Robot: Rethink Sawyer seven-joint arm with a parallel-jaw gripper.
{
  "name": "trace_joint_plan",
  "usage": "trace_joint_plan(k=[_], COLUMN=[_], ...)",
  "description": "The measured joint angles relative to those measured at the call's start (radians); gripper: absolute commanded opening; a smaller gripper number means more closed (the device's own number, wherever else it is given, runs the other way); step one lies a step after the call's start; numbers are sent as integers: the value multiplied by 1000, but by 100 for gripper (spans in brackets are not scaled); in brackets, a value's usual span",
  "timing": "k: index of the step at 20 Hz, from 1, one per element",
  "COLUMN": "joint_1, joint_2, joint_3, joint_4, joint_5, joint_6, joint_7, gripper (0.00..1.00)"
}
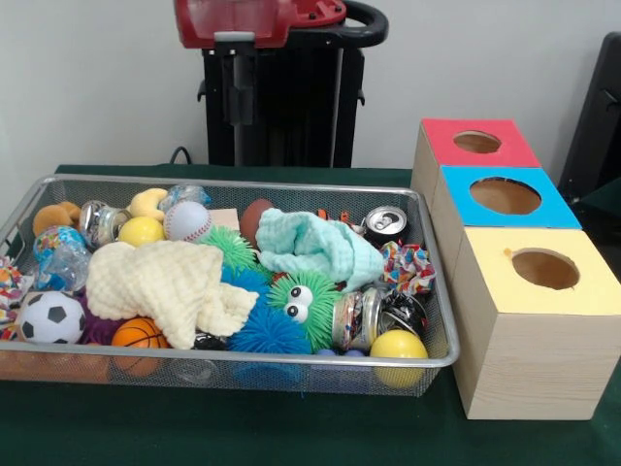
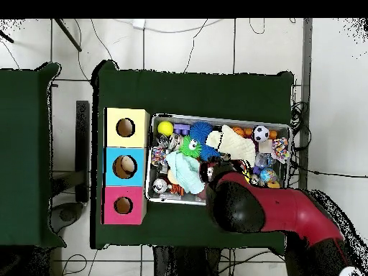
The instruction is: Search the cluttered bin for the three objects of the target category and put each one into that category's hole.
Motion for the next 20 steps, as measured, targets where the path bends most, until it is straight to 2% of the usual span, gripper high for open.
trace_joint_plan(k=[5,20], joint_1=[-80,-118], joint_2=[32,83], joint_3=[49,114], joint_4=[28,62], joint_5=[-73,-169], joint_6=[-29,-40], joint_7=[0,0], gripper=[0,0])
